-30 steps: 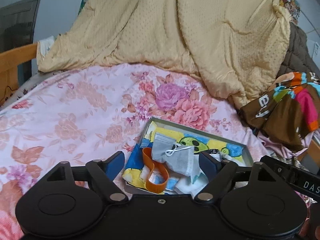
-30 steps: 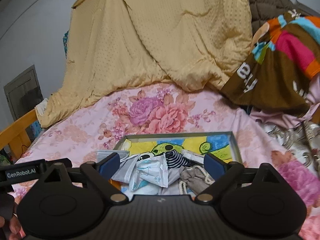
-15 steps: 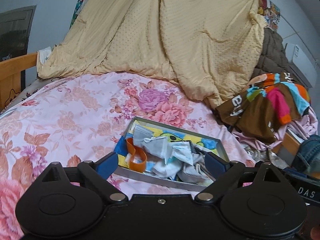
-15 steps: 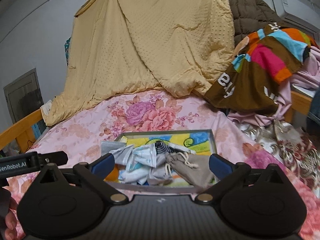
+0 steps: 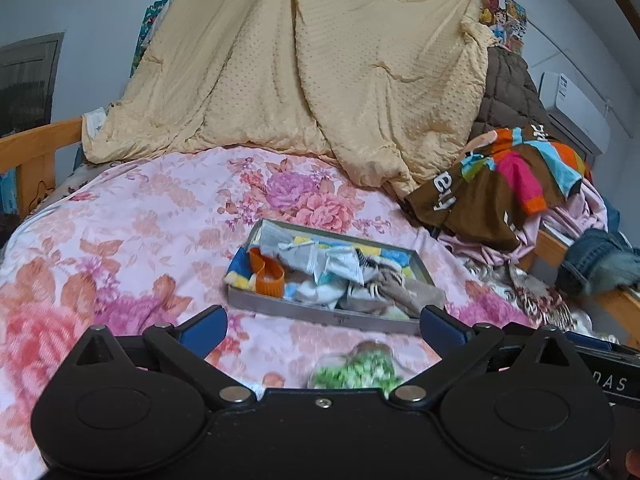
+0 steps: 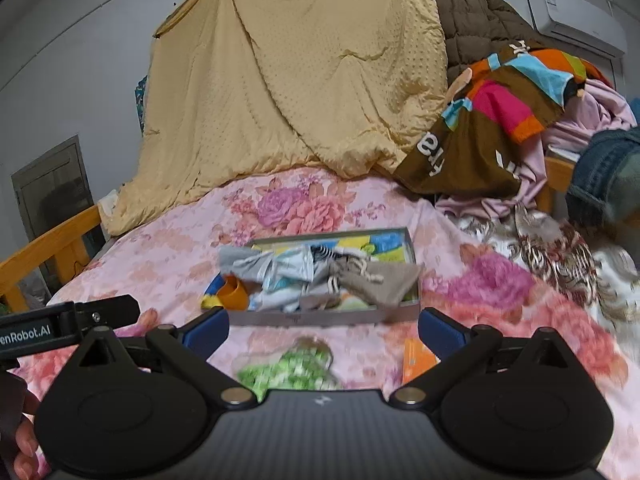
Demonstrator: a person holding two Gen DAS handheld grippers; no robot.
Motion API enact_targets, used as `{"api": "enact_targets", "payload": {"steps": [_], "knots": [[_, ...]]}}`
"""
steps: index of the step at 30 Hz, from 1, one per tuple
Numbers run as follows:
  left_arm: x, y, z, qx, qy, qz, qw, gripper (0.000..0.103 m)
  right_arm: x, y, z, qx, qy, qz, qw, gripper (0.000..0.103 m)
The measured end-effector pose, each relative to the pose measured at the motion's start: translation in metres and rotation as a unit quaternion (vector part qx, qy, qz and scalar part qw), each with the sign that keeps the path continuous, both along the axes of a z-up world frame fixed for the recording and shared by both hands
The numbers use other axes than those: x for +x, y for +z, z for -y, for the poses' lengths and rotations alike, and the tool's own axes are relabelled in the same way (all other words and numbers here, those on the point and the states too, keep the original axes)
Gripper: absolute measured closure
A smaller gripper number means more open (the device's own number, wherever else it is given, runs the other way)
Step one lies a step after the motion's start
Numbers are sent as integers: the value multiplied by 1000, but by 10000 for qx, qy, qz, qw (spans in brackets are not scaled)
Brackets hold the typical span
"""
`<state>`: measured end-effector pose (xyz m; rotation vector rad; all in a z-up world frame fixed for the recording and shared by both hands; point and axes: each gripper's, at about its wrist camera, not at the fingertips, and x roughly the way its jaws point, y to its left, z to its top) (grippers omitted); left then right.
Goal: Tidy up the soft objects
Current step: 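Withdraw both grippers up and away from the tray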
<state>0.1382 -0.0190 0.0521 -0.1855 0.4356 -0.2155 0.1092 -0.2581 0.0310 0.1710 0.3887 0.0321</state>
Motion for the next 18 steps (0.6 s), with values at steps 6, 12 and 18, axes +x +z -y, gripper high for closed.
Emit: {"api": "enact_targets", "payload": {"steps": [6, 12, 18], "knots": [[-31, -10, -13, 0, 44, -104, 9999, 1, -31, -4, -11, -33, 23, -56, 10000, 0], [-53, -19, -28, 59, 109, -257, 9996, 1, -52, -7, -17, -133, -128, -85, 9998, 0], [-72, -26, -39, 118, 176, -323, 9993, 1, -67, -9, -32, -403, -58, -174, 9990, 0]]}}
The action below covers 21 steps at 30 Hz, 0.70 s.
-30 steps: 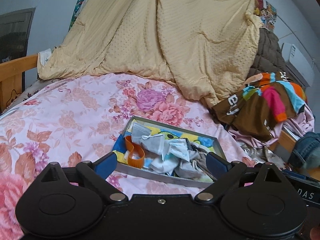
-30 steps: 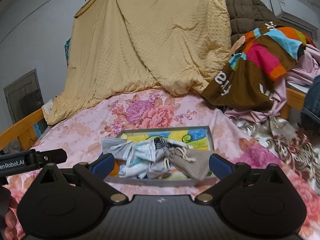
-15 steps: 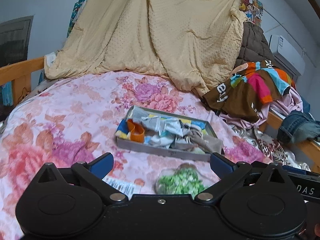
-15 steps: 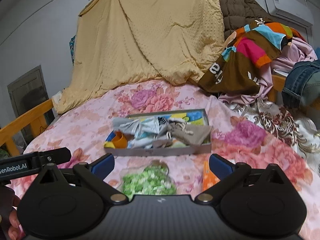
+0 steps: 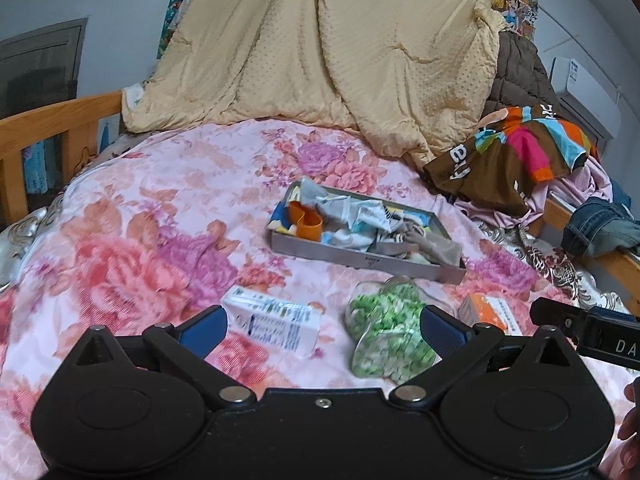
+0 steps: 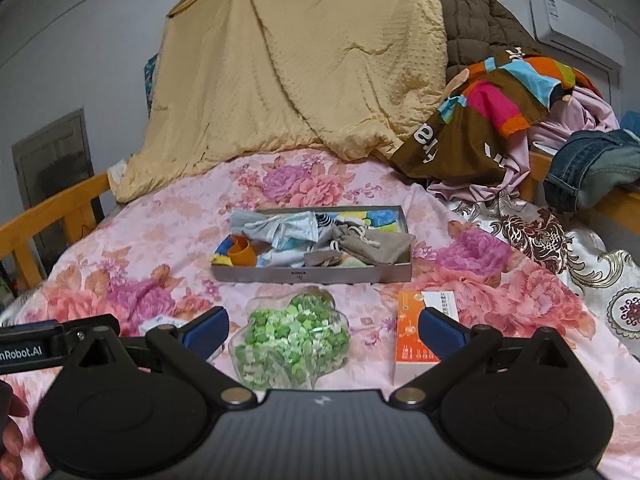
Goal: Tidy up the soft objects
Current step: 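Withdraw both grippers up and away from the tray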
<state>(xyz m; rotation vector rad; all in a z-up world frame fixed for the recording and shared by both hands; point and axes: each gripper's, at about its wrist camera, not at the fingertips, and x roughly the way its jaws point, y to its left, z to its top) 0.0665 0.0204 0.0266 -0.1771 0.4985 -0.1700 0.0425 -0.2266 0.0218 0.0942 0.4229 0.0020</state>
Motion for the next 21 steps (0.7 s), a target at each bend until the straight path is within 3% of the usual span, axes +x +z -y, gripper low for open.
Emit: {"api": "enact_targets", "payload": {"steps": [8, 13, 21], "knots": [[-16, -12, -11, 79, 138, -51, 9999, 1, -10, -8, -12, 75, 54, -308, 9995, 0], [-22, -20, -12, 148, 177, -161, 9996, 1, -11, -24, -22, 189, 46, -757, 9969, 0], [-28, -28, -11, 266, 226, -257, 9991, 1, -14, -26, -32, -104, 52, -678, 9976, 0]]}}
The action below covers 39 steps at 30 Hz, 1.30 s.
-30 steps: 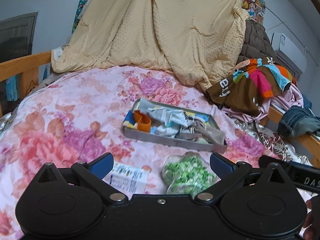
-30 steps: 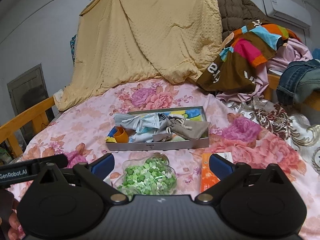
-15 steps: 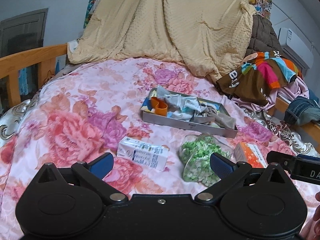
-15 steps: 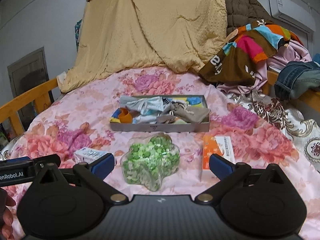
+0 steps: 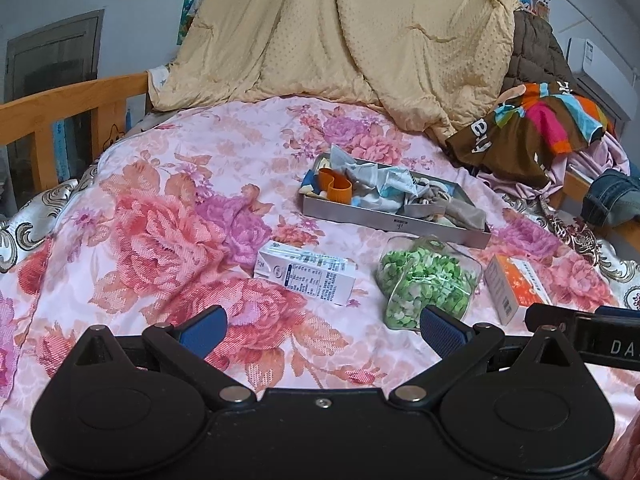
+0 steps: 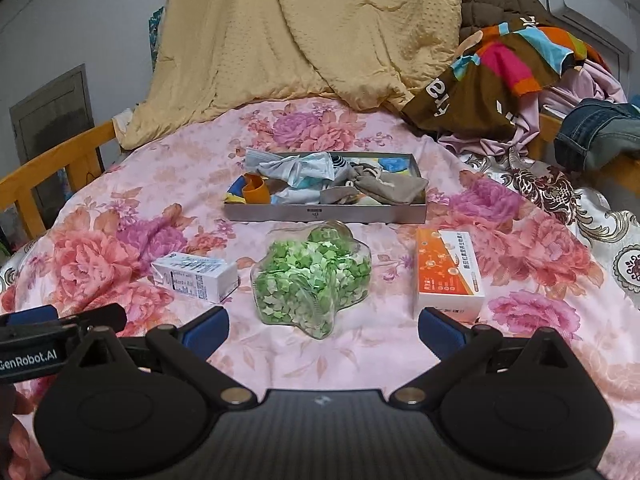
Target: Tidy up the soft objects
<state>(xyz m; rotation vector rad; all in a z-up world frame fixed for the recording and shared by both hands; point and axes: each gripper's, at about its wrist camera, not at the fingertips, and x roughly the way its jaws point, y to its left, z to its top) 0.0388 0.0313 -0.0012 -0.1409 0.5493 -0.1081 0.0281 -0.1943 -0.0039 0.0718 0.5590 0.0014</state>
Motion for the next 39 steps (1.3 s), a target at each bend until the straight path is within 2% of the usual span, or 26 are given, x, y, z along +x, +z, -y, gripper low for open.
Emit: {"api": "enact_targets", "payload": {"steps": [39], "knots": [[0, -7, -7, -21, 133, -122, 9998, 1, 5, -6, -2, -101, 10, -193, 9998, 0]]}}
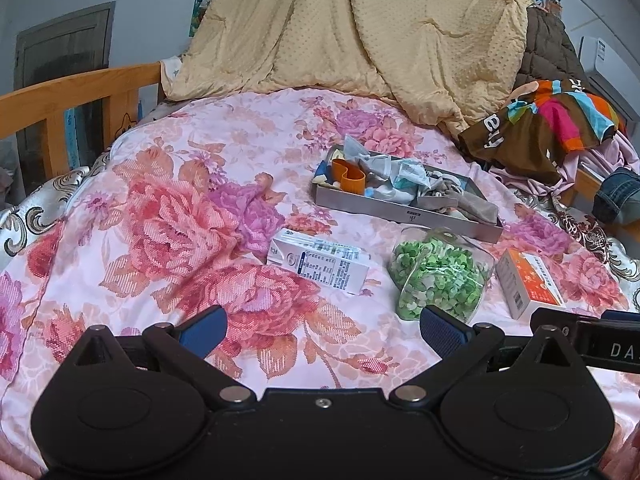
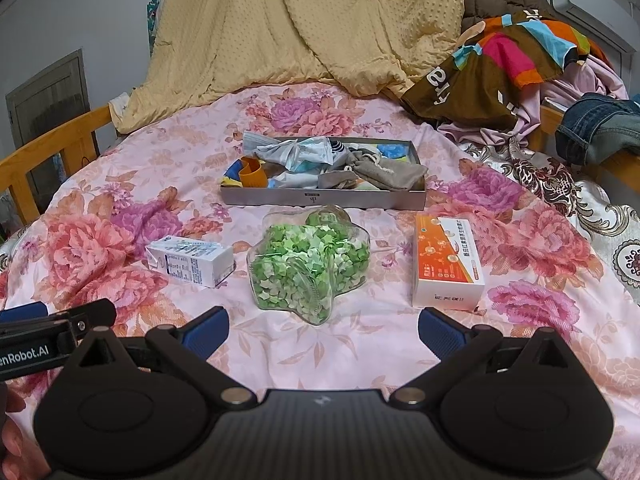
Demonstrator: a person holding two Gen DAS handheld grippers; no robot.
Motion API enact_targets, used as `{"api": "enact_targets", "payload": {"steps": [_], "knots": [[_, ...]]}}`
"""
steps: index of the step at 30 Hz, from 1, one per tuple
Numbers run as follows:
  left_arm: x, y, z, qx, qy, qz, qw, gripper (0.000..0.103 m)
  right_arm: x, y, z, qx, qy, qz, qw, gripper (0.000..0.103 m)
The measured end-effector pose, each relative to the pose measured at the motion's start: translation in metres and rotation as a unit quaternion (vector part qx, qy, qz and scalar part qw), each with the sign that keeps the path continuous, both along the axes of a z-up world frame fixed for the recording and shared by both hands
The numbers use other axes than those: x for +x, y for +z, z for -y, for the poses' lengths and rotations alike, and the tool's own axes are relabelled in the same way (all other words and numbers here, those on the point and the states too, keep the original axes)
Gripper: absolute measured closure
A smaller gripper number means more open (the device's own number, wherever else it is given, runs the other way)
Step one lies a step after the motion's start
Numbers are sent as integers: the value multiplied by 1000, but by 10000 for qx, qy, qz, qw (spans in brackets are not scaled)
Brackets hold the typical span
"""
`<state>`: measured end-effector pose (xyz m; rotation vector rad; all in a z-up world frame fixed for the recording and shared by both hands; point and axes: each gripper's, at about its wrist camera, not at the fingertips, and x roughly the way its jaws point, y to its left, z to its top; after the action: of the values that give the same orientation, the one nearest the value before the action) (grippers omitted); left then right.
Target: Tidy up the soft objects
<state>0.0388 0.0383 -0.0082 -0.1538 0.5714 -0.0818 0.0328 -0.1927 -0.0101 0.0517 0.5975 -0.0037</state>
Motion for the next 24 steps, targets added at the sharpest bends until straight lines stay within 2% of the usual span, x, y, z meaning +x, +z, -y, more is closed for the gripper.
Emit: {"api": "enact_targets", "payload": {"steps": [24], "knots": [[-1, -3, -2, -3, 26, -18, 10000, 1, 0, 0, -1, -4, 0, -6, 10000, 0]]}}
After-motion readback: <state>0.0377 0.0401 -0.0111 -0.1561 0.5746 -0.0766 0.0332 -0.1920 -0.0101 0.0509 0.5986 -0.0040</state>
